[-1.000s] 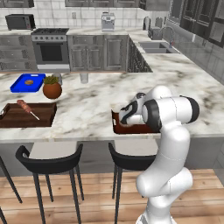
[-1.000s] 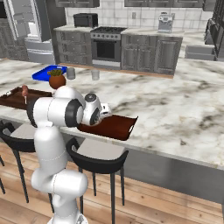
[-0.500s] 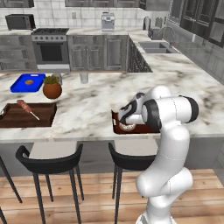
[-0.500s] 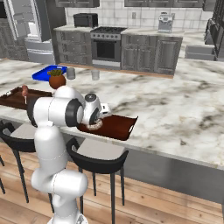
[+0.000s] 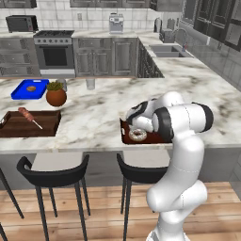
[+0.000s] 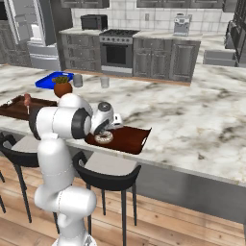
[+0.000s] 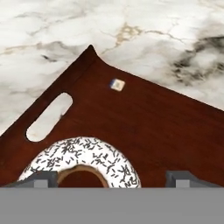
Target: Take the donut and cake from the fridge and place them on the empty tray on the dining counter.
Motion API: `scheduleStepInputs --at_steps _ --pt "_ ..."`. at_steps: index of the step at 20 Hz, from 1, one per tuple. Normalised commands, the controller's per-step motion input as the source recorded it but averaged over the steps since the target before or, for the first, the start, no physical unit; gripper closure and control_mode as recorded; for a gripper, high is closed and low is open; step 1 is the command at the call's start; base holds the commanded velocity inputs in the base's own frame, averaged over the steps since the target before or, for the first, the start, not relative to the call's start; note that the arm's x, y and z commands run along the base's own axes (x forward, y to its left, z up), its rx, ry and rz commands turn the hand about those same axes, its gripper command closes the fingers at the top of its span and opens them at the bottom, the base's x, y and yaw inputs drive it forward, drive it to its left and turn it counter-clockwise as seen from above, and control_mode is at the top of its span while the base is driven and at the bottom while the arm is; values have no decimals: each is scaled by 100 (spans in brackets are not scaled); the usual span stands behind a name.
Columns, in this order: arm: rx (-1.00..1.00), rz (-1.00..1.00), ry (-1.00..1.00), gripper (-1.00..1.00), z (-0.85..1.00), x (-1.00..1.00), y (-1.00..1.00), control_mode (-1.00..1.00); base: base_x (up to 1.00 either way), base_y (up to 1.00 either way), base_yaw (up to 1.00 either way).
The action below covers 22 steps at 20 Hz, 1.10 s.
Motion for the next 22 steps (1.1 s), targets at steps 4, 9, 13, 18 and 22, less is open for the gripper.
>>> scheduleStepInputs --at_steps 4,9,13,18,22 --pt "12 2 -2 -100 19 -48 -25 -100 0 0 0" --pt "2 0 -3 -100 48 -80 -8 -100 0 0 0" --pt "-6 0 2 -100 80 -55 0 -100 0 0 0" --pt "-4 0 9 -100 100 -30 4 -100 0 0 0" --pt "-2 0 10 -100 100 -21 0 -100 0 0 0"
